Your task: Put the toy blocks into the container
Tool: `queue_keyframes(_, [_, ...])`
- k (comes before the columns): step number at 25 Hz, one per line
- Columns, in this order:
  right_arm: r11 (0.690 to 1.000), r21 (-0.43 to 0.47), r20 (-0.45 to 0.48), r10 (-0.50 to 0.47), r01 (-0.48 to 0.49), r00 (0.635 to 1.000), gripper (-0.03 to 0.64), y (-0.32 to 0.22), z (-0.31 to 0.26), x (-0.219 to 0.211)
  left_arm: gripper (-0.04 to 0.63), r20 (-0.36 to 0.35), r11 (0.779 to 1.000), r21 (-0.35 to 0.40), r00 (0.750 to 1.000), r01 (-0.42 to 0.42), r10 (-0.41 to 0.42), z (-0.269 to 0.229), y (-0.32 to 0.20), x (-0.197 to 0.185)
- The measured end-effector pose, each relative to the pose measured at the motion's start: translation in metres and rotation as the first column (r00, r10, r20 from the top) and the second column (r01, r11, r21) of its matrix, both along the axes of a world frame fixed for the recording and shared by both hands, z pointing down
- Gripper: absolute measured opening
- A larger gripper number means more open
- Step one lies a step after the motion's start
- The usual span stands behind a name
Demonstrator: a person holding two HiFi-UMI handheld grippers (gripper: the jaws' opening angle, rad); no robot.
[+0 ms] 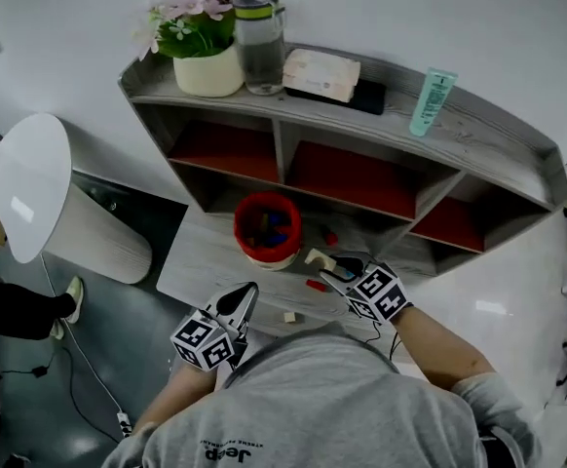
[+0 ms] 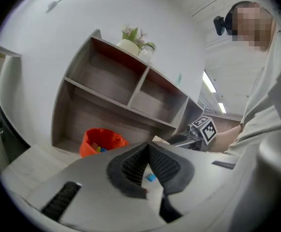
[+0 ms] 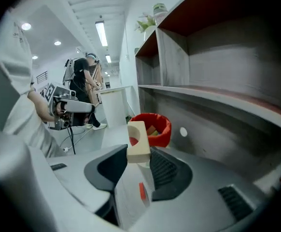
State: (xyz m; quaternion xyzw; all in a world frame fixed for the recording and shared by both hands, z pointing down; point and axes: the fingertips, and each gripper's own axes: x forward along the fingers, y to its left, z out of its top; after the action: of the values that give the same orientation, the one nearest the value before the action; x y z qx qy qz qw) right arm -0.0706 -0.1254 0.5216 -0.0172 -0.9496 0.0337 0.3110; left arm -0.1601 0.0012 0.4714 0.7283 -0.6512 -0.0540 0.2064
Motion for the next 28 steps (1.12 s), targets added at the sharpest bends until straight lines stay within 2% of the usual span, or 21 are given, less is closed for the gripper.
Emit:
queue_keyframes(6, [0.998, 0.066, -0.023, 0.006, -0.005, 1.0, 0.167, -0.005, -0.013, -0.1, 0.012, 0.025, 1.0, 0.024, 1.0, 0.001, -0.001, -0.018, 0.011, -0.083])
queue_keyframes(12, [0.993, 0.111, -0.006, 0.044, -0.043, 0.999, 0.17, -0.019, -0.026, -0.153, 0.012, 0.009, 0.998, 0.06, 1.0, -0.016, 0.016, -0.027, 0.004, -0.115])
queue_keyframes(13, [0.994, 0.099, 0.001, 0.044, -0.044, 0.999, 0.183, -0.02, -0.028, -0.158, 0.012, 0.004, 0.998, 0.063, 1.0, -0.022, 0.022, -0.028, 0.003, -0.115])
queue_keyframes(14, [0.996, 0.081, 0.006, 0.039, -0.04, 0.999, 0.304, -0.018, -0.029, -0.163, 0.012, -0.001, 0.998, 0.064, 1.0, -0.028, 0.028, -0.028, 0.002, -0.115])
queue_keyframes(15, [0.997, 0.066, 0.011, 0.033, -0.033, 0.999, 0.373, -0.015, -0.03, -0.166, 0.012, -0.005, 0.997, 0.064, 0.999, -0.034, 0.034, -0.027, 0.002, -0.115])
queue_keyframes(22, [0.998, 0.048, 0.021, 0.028, -0.029, 0.999, 0.373, -0.01, -0.028, -0.149, 0.012, -0.031, 0.997, 0.063, 0.999, -0.04, 0.042, -0.025, -0.001, -0.114])
queue_keyframes(28, [0.997, 0.034, 0.032, 0.072, -0.073, 0.997, 0.37, -0.028, -0.022, -0.097, 0.012, -0.026, 0.995, 0.056, 0.996, -0.081, 0.082, -0.023, -0.02, -0.084])
